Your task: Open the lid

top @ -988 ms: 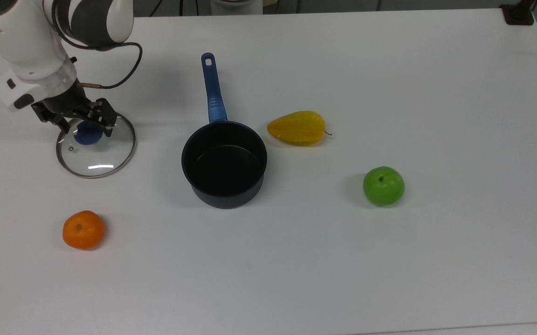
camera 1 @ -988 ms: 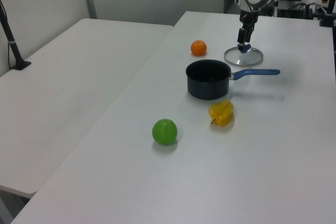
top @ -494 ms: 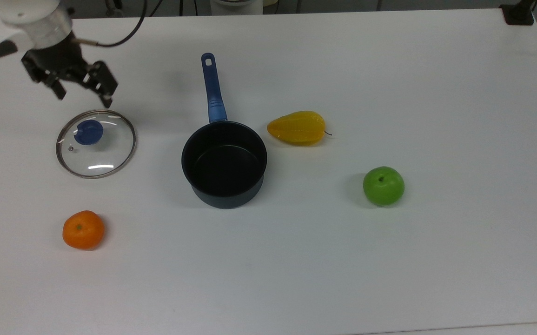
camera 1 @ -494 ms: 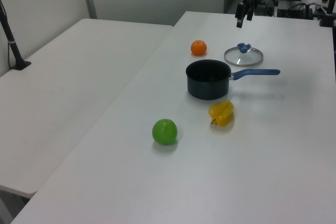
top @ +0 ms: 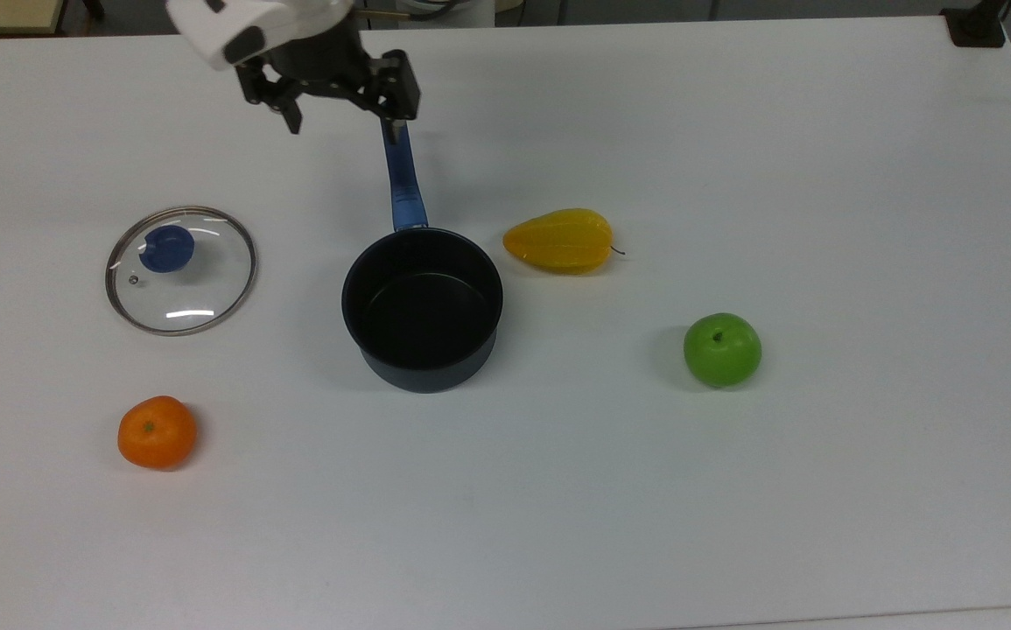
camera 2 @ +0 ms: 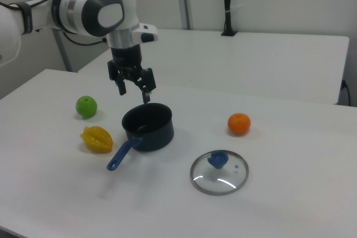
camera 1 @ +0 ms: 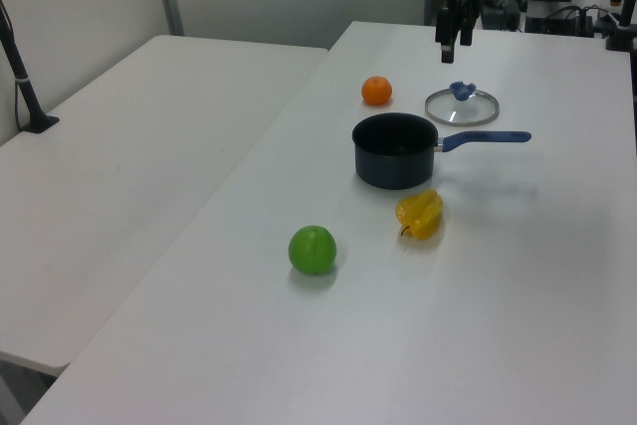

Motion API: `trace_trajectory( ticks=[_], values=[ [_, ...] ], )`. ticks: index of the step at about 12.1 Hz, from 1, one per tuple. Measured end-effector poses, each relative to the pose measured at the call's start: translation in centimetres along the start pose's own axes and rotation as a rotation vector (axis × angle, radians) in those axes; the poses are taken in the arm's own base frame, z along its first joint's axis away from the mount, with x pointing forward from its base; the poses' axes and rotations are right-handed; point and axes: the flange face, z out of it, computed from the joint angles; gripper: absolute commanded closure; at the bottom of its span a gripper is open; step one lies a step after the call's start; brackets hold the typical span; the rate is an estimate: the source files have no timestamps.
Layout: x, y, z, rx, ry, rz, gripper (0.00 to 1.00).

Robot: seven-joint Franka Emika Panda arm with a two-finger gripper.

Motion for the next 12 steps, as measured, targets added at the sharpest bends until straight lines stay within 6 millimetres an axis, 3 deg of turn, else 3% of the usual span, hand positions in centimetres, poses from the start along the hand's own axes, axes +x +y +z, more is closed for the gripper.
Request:
trace_trajectory(
  ticks=[3, 6, 8, 10, 12],
  values=[
    [-0.5, -1.1, -1.1, -0.001, 0.018, -0.015, 0.00],
    [-2.4, -1.7, -4.7, 0.003, 0.059, -0.025, 0.00],
    [-4.1, -1.3, -6.7, 0.009, 0.077, 0.084, 0.00],
    [-4.5, -1.5, -6.7, 0.011, 0.074, 0.119, 0.00],
    [-4.5, -1.4, -6.2, 0.007, 0.063, 0.048, 0.00]
  ],
)
